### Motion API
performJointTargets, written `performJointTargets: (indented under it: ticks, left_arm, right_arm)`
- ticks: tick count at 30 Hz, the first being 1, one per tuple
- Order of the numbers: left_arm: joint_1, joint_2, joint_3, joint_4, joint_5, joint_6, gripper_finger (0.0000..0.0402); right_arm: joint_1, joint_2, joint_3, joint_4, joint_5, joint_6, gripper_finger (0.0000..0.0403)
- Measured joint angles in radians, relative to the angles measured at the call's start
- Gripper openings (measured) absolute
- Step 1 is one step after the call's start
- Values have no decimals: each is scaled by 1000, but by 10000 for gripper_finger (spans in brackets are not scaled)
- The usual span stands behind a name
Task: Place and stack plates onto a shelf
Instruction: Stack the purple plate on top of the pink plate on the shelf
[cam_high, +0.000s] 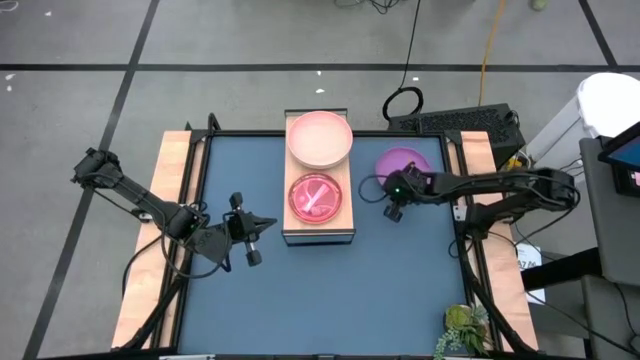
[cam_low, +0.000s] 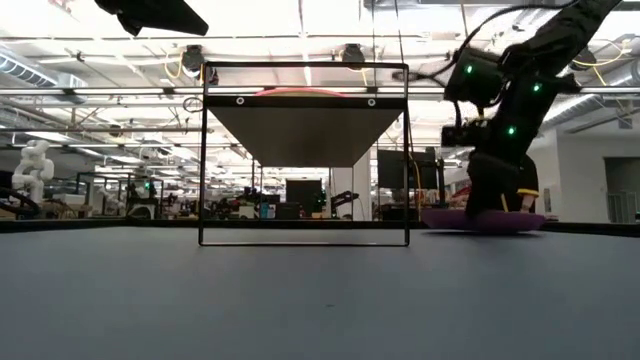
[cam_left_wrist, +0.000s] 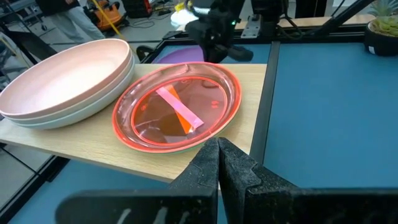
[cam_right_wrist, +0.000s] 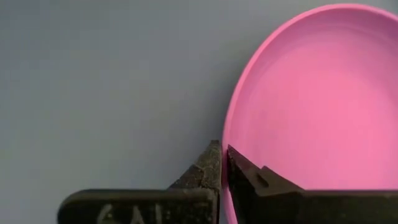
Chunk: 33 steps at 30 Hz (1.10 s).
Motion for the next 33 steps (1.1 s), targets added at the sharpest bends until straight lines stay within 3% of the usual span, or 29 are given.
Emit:
performJointTargets:
  ticks: [7,15,29,33]
  left_arm:
    - [0,0,0,0,0,0,3]
    - [28,0,0,4,0,1,3]
    - [55,0,0,36,1,56,4]
    - [55,0,0,65,1,101,22]
  right_arm:
    - [90,-118,0,-31,0,1,1]
    - [200,-232,48,-187,22,109,1]
    - [371,-243,266,-384,90,151,0]
    - [404,-232,346,-447,93,151,0]
